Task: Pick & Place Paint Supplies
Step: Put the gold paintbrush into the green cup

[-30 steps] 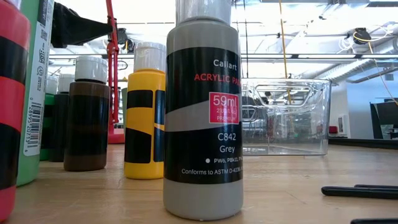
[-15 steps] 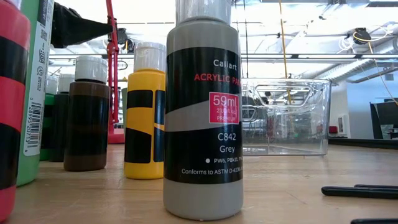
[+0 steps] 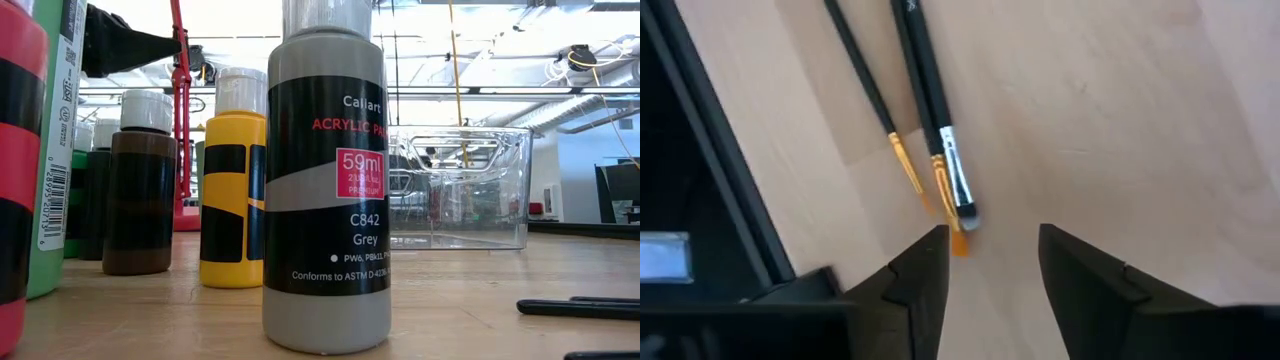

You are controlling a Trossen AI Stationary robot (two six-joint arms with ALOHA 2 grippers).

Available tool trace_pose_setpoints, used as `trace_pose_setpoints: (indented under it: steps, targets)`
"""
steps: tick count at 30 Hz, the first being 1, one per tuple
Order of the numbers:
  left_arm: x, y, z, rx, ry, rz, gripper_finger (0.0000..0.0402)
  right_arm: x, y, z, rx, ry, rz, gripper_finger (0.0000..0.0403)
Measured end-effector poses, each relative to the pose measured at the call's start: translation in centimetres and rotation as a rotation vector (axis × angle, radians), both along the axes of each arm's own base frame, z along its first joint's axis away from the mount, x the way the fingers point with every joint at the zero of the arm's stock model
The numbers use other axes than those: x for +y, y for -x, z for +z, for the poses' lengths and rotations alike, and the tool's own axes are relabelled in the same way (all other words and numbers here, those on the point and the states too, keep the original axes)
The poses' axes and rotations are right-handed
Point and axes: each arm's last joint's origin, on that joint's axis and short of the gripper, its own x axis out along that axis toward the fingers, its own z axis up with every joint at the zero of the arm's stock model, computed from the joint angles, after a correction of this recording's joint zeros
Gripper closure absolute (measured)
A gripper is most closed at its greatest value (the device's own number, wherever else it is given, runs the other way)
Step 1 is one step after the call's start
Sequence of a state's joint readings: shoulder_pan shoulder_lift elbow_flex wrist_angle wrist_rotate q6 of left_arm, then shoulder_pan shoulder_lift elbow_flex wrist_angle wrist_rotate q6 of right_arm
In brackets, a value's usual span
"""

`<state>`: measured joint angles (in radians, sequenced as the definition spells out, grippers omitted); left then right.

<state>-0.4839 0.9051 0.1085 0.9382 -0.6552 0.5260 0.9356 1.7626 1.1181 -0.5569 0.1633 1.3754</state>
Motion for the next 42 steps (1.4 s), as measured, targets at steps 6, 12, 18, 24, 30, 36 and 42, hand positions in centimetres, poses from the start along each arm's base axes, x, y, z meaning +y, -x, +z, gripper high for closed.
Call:
trace_pose_setpoints:
  steps: [6, 12, 18, 24, 30, 36, 42]
  targets:
    - [0.0, 0.0, 0.0, -0.001, 0.008, -0.001, 0.0378, 0.2, -0.1, -1.3, -0.020, -0.045, 0.004, 0.0257]
    - [0.0, 0.0, 0.0, 0.000, 0.010, -0.001, 0.0378, 0.1, -0.2, -3.6, 0.081, 0.001, 0.007, 0.0264]
    - [0.0, 0.0, 0.0, 0.000, 0.009, -0.001, 0.0378, -0.8, 0.4, -4.2, 0.147, 0.097, -0.078, 0.0287]
    - [0.0, 0.0, 0.0, 0.001, 0.007, -0.001, 0.0378, -1.9, 0.5, -4.3, 0.192, 0.179, -0.124, 0.0325]
    - [0.0, 0.0, 0.0, 0.001, 0.007, -0.001, 0.0378, -2.9, 0.5, -4.6, 0.197, 0.241, -0.108, 0.0362]
    - [0.0, 0.0, 0.0, 0.001, 0.006, 0.000, 0.0378, -3.5, 0.5, -5.5, 0.177, 0.233, -0.056, 0.0399]
    - [0.0, 0.0, 0.0, 0.002, 0.005, 0.000, 0.0378, -3.4, 0.5, -5.3, 0.152, 0.220, -0.025, 0.0401]
